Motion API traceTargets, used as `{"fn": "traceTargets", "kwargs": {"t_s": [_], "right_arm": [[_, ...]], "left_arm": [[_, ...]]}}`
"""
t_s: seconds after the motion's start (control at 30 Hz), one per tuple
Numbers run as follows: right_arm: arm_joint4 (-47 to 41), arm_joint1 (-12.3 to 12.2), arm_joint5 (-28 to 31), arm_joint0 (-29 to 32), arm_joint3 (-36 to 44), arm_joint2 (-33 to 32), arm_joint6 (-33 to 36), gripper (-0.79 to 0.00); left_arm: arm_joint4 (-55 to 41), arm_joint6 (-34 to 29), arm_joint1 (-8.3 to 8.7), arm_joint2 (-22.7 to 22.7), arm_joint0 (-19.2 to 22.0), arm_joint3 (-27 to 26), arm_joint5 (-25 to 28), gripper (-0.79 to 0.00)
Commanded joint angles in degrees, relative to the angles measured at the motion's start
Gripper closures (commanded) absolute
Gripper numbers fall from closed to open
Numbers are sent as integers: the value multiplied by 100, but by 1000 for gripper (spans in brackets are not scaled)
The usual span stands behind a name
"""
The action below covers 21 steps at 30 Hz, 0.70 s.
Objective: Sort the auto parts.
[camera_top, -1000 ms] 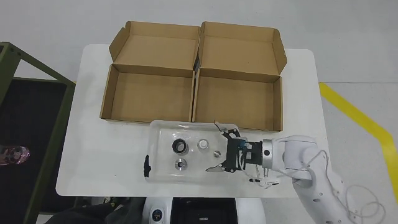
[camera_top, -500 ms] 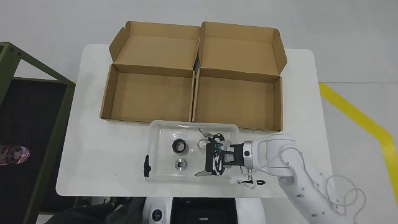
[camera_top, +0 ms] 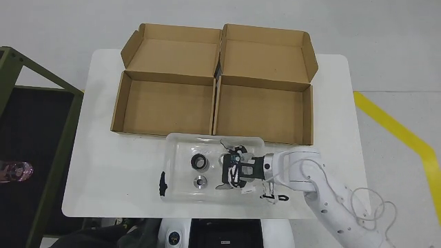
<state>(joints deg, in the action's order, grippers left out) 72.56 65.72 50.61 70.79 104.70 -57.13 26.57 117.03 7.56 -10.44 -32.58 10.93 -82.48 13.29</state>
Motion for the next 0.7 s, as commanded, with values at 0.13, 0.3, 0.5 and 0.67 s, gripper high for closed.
{"fn": "traceTargets", "kwargs": {"t_s": [0.13,0.3,0.5,0.67], "right_arm": [[87,-12,-108,-87,-103,20,39,-382],[146,-20,-183,-141,-173,47,69,-268],[111,-32,-157,-190,-161,84,59,0],[-50,-54,-31,-216,18,55,-16,0]], "left_arm": [[0,0,0,0,0,0,0,-785],[0,0,0,0,0,0,0,-785],[0,0,0,0,0,0,0,-785],[0,0,0,0,0,0,0,-785]]}}
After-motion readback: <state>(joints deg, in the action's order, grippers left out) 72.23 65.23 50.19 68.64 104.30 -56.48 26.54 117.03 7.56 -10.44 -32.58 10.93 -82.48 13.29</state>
